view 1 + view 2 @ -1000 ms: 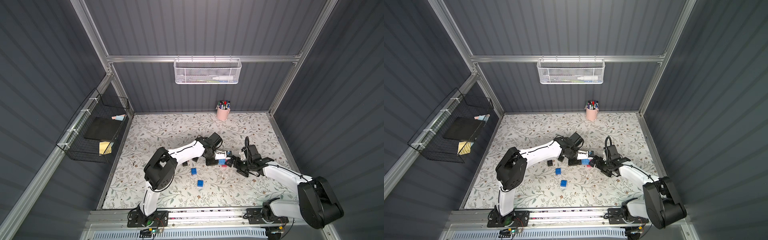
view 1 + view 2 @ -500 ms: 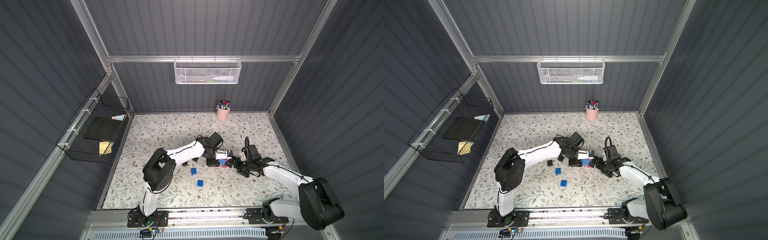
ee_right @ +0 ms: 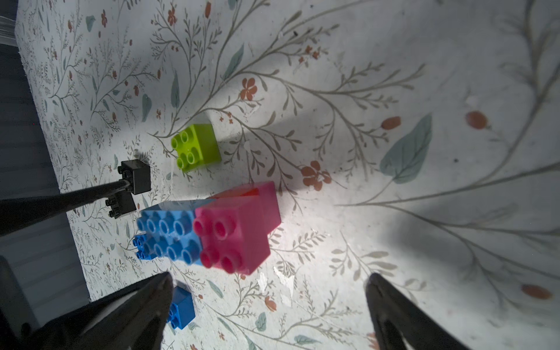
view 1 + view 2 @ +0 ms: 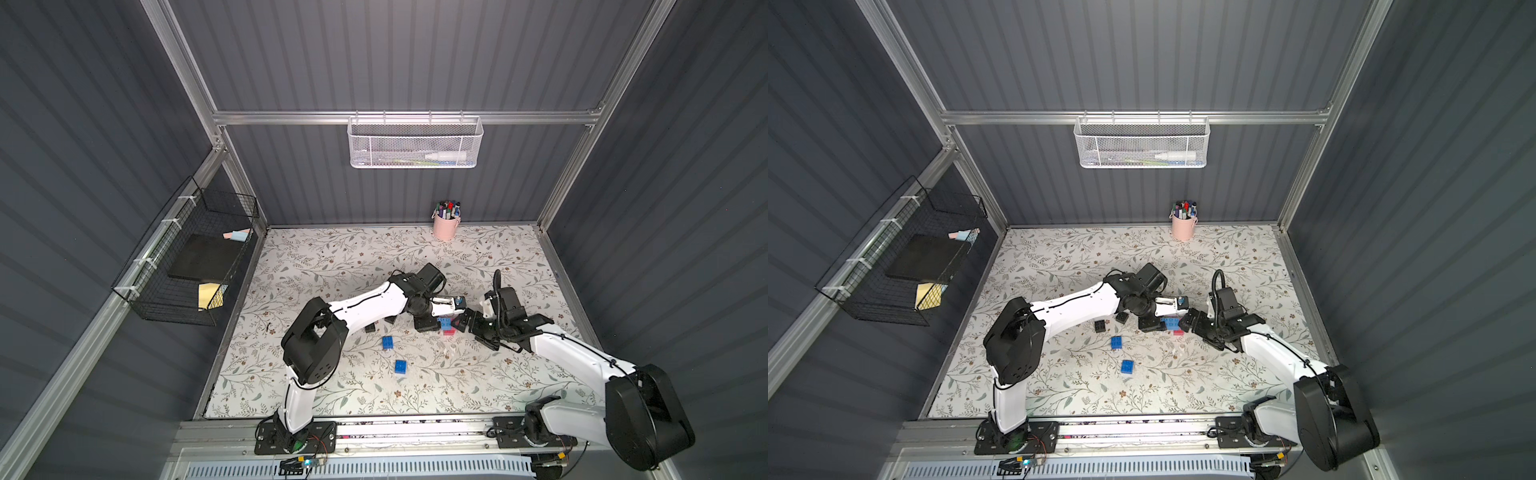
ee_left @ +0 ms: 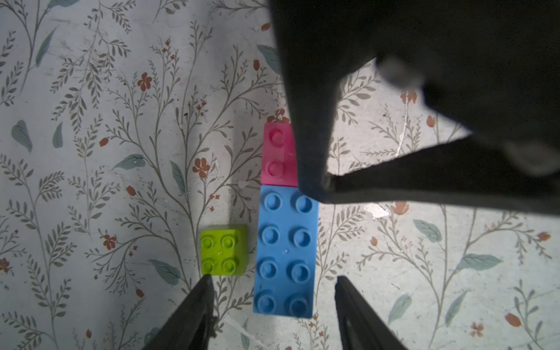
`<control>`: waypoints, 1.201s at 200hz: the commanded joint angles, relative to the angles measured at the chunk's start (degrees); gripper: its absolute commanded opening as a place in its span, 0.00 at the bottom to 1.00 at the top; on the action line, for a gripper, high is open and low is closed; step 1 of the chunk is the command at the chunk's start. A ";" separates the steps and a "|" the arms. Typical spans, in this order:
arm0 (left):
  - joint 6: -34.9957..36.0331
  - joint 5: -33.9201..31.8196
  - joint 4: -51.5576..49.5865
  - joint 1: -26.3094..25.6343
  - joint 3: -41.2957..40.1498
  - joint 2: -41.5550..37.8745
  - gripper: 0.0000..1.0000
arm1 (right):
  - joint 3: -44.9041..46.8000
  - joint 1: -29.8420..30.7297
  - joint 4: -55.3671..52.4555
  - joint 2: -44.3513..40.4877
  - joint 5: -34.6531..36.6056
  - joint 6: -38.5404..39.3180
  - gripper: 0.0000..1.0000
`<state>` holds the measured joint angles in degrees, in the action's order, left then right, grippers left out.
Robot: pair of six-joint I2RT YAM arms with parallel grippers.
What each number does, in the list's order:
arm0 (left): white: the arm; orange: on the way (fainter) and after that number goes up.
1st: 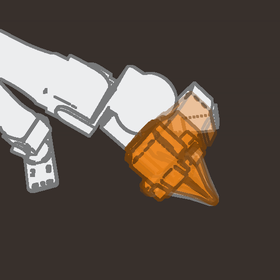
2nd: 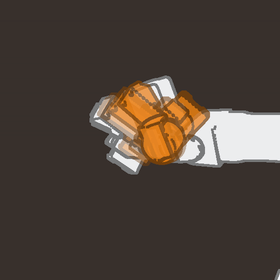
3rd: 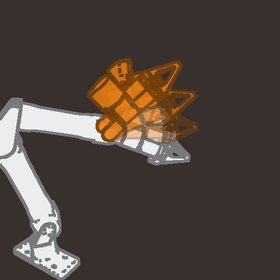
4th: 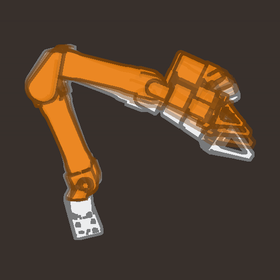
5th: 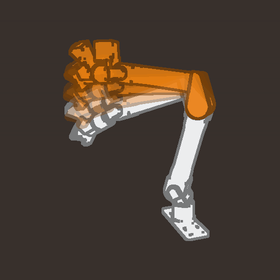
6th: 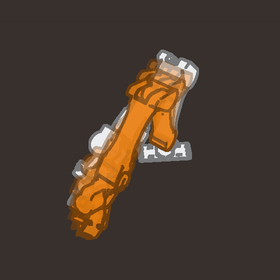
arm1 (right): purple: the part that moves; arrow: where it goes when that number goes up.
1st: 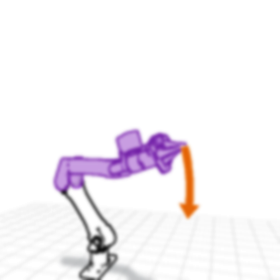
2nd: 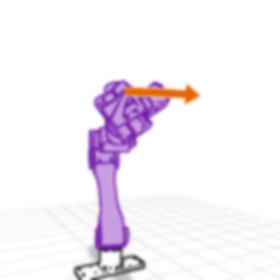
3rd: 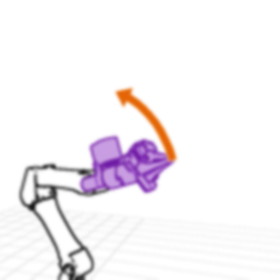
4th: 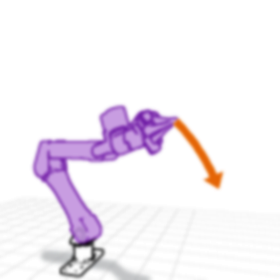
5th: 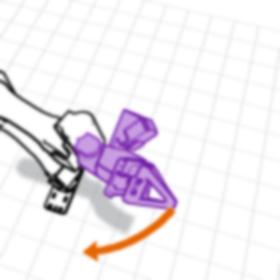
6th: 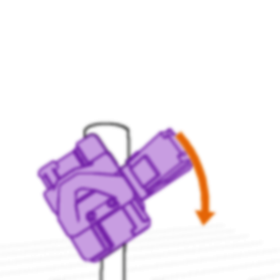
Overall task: Assemble the number 4 with lego
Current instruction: Assemble the lego brick with the lego brick, then pick up the lego brick from the center of the board.
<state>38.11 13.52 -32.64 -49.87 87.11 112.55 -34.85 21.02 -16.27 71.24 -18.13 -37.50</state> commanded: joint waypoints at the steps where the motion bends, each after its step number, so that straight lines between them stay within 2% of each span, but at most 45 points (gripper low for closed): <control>1: -1.63 -0.13 1.21 0.41 -1.19 -3.65 0.60 | -1.62 0.25 -0.61 -0.37 0.60 0.93 0.99; 37: -4.88 -1.00 4.51 1.93 -3.67 -6.81 0.61 | -1.53 0.23 -2.42 -1.29 1.54 0.67 0.99; 49: -6.71 -1.50 6.26 2.95 -5.45 -8.75 0.61 | -1.71 0.17 -4.26 -4.23 1.95 0.60 0.99; 94: -14.51 -5.70 11.65 6.54 -13.98 -16.45 0.63 | -6.19 0.25 -11.76 -6.11 -1.95 3.19 0.99; 119: -19.31 -6.71 13.41 8.40 -17.01 -19.00 0.65 | -13.35 0.25 -17.13 -2.12 -2.24 6.50 0.99; 172: -26.97 -10.16 13.18 10.32 -21.14 -22.65 0.65 | -28.80 0.86 -26.52 12.98 -3.87 13.37 0.99; 202: -29.44 -13.27 10.67 11.09 -21.91 -23.07 0.64 | -33.13 3.32 -27.22 16.87 -4.03 14.55 0.99; 234: -32.49 -13.69 8.74 12.11 -23.10 -24.91 0.65 | -40.97 6.05 -31.49 23.51 -0.62 17.33 0.99; 240: -33.24 -13.69 8.50 12.25 -23.67 -25.58 0.65 | -43.03 6.51 -33.02 25.01 2.33 18.06 0.99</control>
<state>9.13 1.23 -20.95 -38.48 65.43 90.85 -72.05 25.96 -43.44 91.90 -20.69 -23.31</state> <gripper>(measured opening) 0.644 0.989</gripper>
